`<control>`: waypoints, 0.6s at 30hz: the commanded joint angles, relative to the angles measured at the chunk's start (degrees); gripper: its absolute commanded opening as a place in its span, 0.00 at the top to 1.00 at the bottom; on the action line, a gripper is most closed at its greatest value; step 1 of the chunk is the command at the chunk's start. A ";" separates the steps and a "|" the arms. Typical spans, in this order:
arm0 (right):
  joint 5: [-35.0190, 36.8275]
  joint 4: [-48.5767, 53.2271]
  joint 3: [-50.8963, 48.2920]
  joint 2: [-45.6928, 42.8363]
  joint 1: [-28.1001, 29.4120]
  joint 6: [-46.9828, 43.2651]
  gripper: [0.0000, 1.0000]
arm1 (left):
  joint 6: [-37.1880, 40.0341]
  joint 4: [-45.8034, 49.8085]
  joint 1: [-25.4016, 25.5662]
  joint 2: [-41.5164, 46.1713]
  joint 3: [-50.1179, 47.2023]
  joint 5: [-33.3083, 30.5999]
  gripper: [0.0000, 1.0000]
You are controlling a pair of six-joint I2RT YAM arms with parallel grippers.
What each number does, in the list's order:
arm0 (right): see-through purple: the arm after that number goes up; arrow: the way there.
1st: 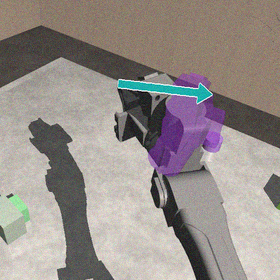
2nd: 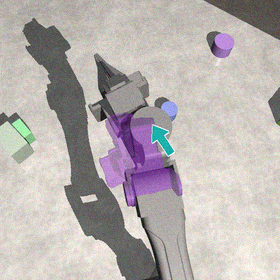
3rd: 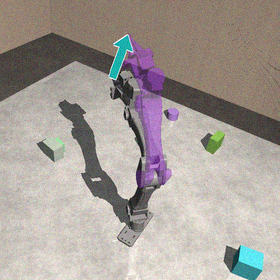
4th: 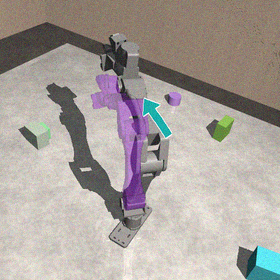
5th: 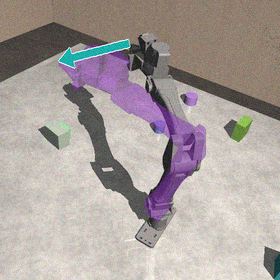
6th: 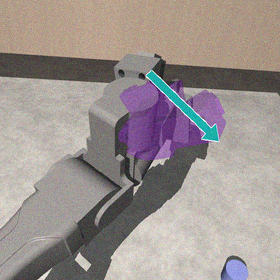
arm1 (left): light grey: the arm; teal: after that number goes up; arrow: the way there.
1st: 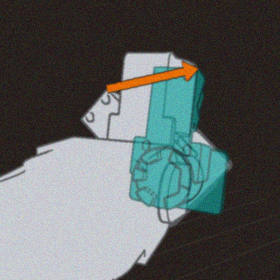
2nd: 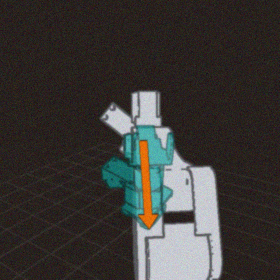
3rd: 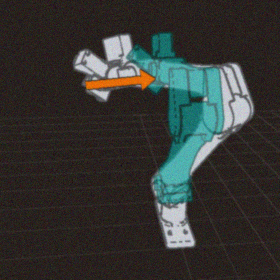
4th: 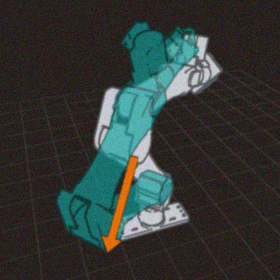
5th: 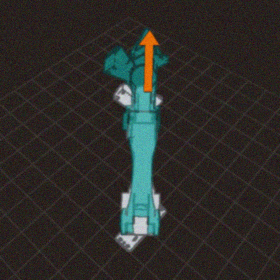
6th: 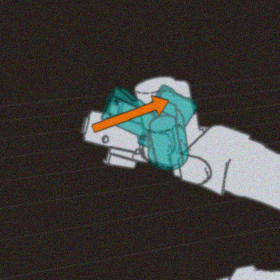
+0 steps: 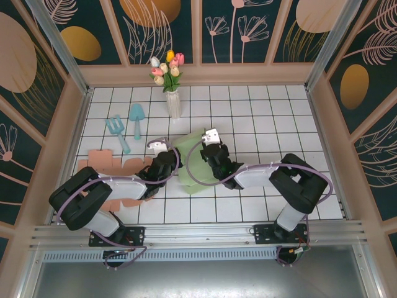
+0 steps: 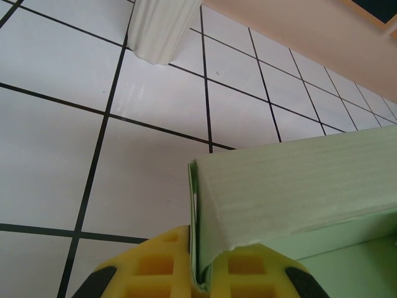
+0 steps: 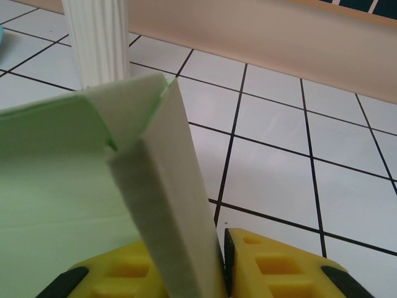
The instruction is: Fold the paper box
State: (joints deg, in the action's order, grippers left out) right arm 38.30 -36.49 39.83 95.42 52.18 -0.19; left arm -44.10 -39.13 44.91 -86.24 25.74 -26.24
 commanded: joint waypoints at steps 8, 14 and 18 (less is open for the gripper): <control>23.32 6.17 0.43 0.69 -1.16 2.85 0.81 | -1.83 4.19 0.27 -0.37 0.69 -7.78 1.00; 21.98 9.48 1.68 1.91 -1.16 3.70 0.84 | -2.00 4.32 0.25 -1.87 1.40 -8.61 1.00; 7.37 2.59 -1.69 -0.66 -1.55 3.02 0.80 | -2.10 4.08 0.18 -2.70 2.11 -7.44 1.00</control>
State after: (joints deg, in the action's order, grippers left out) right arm 46.92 -32.38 40.53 96.27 53.15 1.72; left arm -44.36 -38.35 46.39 -88.18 27.83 -28.10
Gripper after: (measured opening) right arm 0.200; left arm 0.102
